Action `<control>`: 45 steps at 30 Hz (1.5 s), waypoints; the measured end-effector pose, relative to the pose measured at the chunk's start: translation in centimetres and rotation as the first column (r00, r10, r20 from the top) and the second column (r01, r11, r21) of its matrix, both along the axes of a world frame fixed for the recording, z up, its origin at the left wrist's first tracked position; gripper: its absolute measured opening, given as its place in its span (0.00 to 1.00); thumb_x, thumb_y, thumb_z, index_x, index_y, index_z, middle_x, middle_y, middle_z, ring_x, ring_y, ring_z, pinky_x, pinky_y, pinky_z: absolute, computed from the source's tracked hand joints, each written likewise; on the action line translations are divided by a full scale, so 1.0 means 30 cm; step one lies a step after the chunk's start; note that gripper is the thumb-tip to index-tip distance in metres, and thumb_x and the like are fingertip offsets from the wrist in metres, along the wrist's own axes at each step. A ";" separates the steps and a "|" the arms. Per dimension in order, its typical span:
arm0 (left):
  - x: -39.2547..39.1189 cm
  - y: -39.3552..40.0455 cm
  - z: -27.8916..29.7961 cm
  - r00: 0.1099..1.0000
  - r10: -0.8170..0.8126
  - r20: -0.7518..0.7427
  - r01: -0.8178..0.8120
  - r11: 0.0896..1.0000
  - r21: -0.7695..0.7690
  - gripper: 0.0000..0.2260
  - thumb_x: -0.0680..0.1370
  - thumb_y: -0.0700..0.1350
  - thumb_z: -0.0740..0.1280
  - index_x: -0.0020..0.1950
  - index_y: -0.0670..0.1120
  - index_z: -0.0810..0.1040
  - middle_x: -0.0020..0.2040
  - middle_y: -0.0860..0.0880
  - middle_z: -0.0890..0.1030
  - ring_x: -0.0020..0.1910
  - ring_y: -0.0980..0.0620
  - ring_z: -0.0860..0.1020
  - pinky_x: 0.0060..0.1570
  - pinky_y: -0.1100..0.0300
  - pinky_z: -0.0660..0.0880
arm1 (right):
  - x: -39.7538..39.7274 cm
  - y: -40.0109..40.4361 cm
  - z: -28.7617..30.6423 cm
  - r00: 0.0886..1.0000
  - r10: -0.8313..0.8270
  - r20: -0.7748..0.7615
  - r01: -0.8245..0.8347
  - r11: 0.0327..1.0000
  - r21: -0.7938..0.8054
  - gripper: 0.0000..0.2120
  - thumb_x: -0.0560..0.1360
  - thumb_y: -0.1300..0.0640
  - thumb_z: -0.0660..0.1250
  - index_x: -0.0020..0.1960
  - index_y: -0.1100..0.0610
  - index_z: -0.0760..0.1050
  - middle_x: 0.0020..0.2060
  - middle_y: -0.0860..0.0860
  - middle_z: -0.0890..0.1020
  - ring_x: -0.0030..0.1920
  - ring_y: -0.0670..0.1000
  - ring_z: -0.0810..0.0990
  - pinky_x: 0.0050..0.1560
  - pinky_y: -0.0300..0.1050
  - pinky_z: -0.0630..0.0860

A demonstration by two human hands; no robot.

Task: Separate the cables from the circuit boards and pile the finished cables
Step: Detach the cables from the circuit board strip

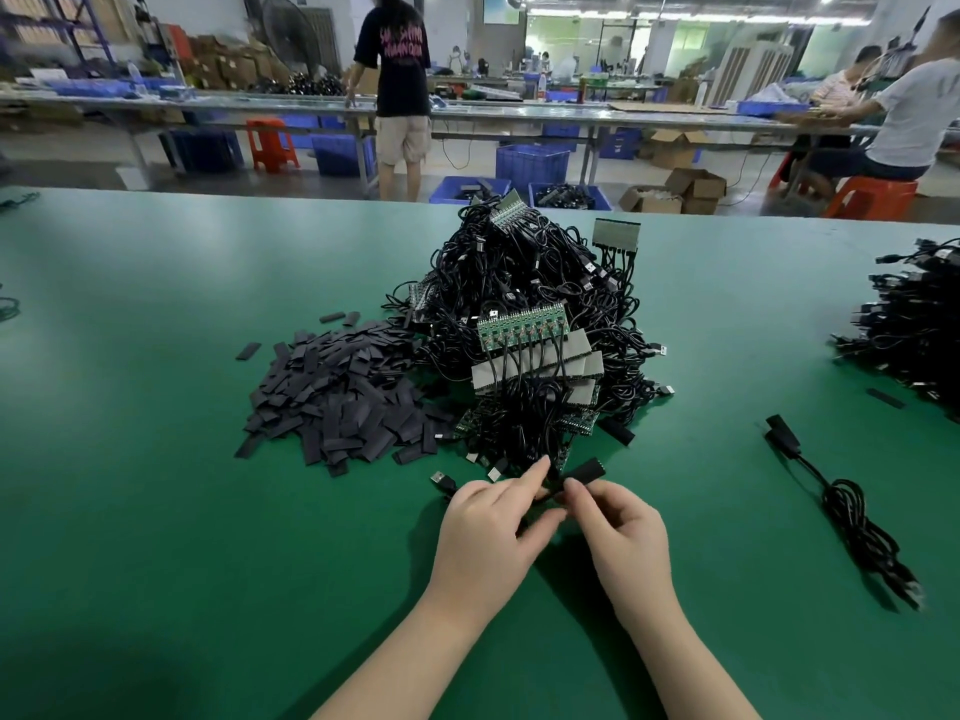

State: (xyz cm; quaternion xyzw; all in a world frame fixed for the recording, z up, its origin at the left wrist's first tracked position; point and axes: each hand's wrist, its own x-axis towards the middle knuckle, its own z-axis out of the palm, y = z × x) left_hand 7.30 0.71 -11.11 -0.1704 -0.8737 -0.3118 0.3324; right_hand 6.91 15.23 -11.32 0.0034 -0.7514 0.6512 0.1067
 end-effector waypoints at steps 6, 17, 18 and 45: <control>-0.002 0.000 -0.009 0.997 -0.068 0.043 0.072 0.993 -0.092 0.07 0.76 0.47 0.67 0.47 0.50 0.85 0.41 0.57 0.83 0.41 0.59 0.79 0.45 0.57 0.75 | -0.006 -0.001 0.007 0.996 -0.048 0.070 0.066 0.958 -0.278 0.06 0.80 0.60 0.66 0.44 0.60 0.78 0.39 0.51 0.86 0.41 0.46 0.84 0.41 0.34 0.78; 0.011 -0.006 0.005 0.995 -0.095 0.017 0.095 0.995 0.001 0.10 0.78 0.43 0.64 0.57 0.49 0.82 0.52 0.57 0.83 0.50 0.62 0.78 0.53 0.65 0.73 | -0.046 0.186 0.233 0.943 -0.305 0.133 0.332 0.827 -0.453 0.07 0.81 0.58 0.65 0.44 0.53 0.75 0.29 0.47 0.78 0.26 0.43 0.75 0.26 0.33 0.70; 0.010 -0.007 0.006 0.996 -0.091 0.022 0.091 0.996 0.001 0.10 0.78 0.43 0.64 0.57 0.48 0.82 0.52 0.57 0.82 0.50 0.62 0.78 0.52 0.64 0.74 | -0.061 0.244 0.271 0.926 -0.359 0.115 0.375 0.855 -0.358 0.06 0.81 0.58 0.66 0.44 0.53 0.75 0.30 0.47 0.78 0.25 0.43 0.74 0.25 0.34 0.70; -0.060 -0.025 0.081 0.997 -0.043 -0.062 0.047 0.996 0.070 0.09 0.78 0.46 0.63 0.53 0.46 0.81 0.46 0.53 0.78 0.43 0.56 0.77 0.44 0.55 0.75 | -0.362 -0.004 0.429 0.972 -0.029 -0.232 0.190 0.676 0.712 0.22 0.80 0.45 0.64 0.70 0.53 0.74 0.66 0.55 0.76 0.67 0.59 0.71 0.65 0.54 0.68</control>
